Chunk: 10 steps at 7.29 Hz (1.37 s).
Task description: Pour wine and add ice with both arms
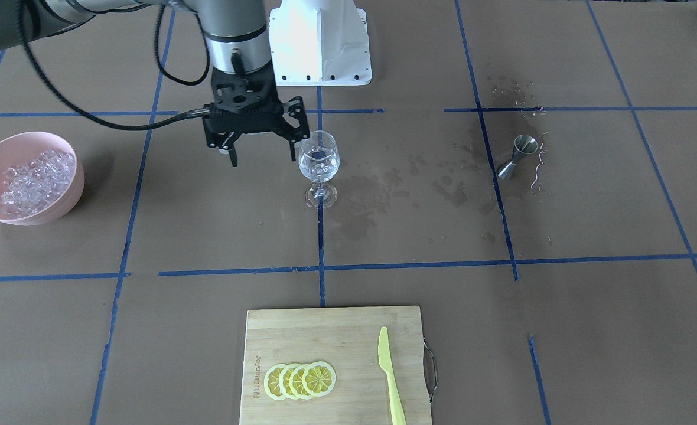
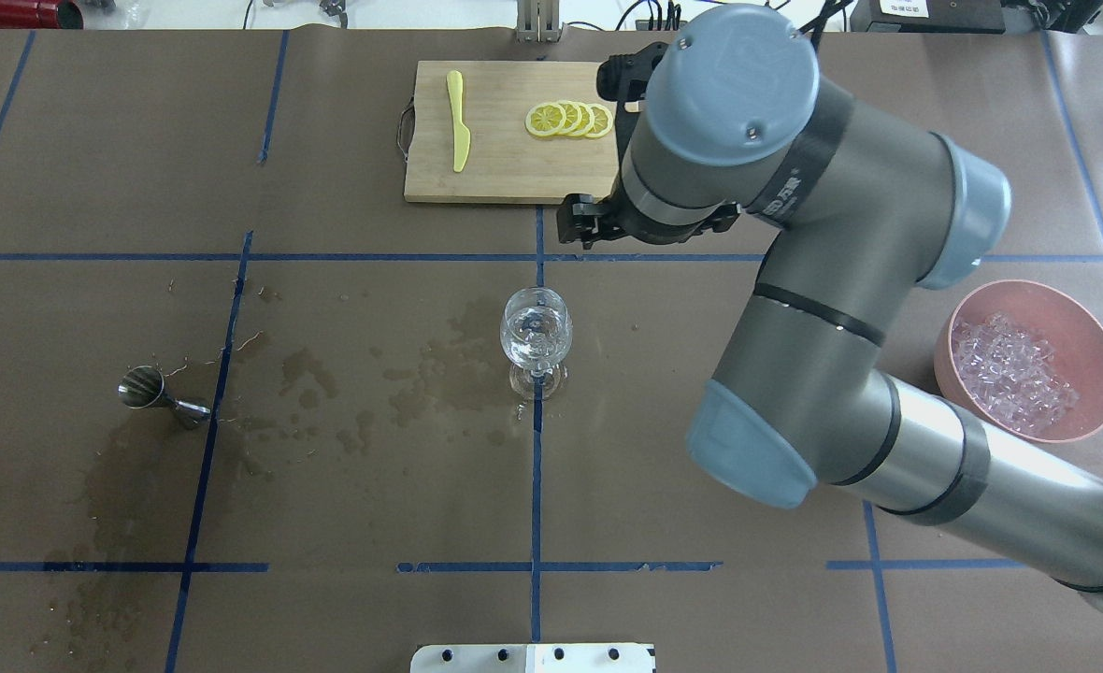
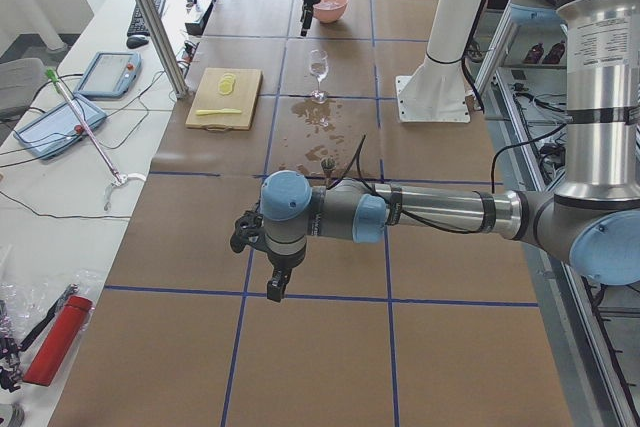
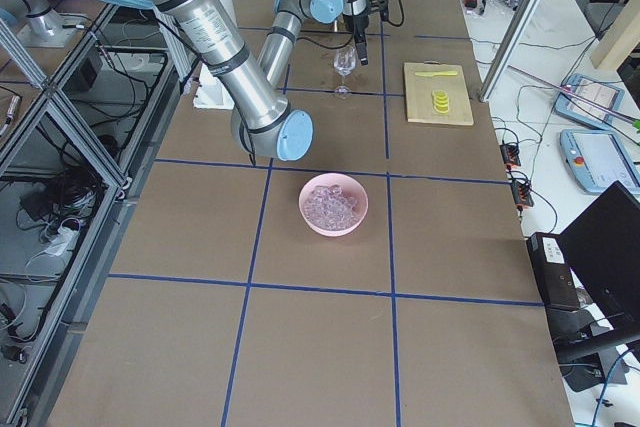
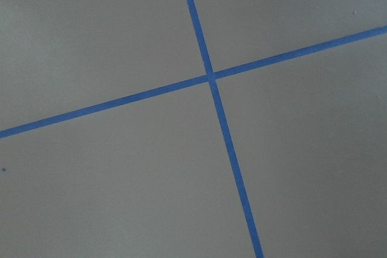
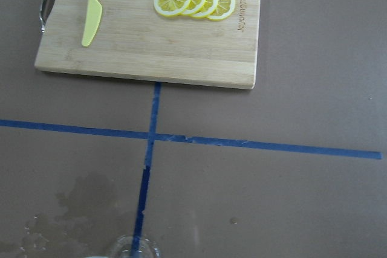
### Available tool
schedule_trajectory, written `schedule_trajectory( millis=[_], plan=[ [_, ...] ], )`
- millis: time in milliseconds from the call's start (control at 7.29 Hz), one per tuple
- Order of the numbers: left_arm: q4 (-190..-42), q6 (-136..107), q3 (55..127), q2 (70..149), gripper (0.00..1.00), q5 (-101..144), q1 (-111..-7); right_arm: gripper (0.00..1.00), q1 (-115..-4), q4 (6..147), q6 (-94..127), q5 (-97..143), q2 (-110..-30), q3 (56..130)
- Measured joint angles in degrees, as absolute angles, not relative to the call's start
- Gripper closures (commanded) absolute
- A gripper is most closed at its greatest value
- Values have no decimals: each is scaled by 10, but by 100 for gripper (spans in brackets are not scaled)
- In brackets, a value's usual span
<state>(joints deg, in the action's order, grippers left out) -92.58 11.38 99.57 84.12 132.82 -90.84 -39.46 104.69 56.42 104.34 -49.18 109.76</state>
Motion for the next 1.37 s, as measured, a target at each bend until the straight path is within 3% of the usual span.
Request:
schedule_trajectory(
  millis=[961,1373],
  plan=[
    [-924,113,1005,816,0,1329,-909,0,-713,981,22,1249,-842,1121],
    [-925,113,1007,810,0,1331,-910,0,-803,976,-32,1268,-963,1091]
  ],
)
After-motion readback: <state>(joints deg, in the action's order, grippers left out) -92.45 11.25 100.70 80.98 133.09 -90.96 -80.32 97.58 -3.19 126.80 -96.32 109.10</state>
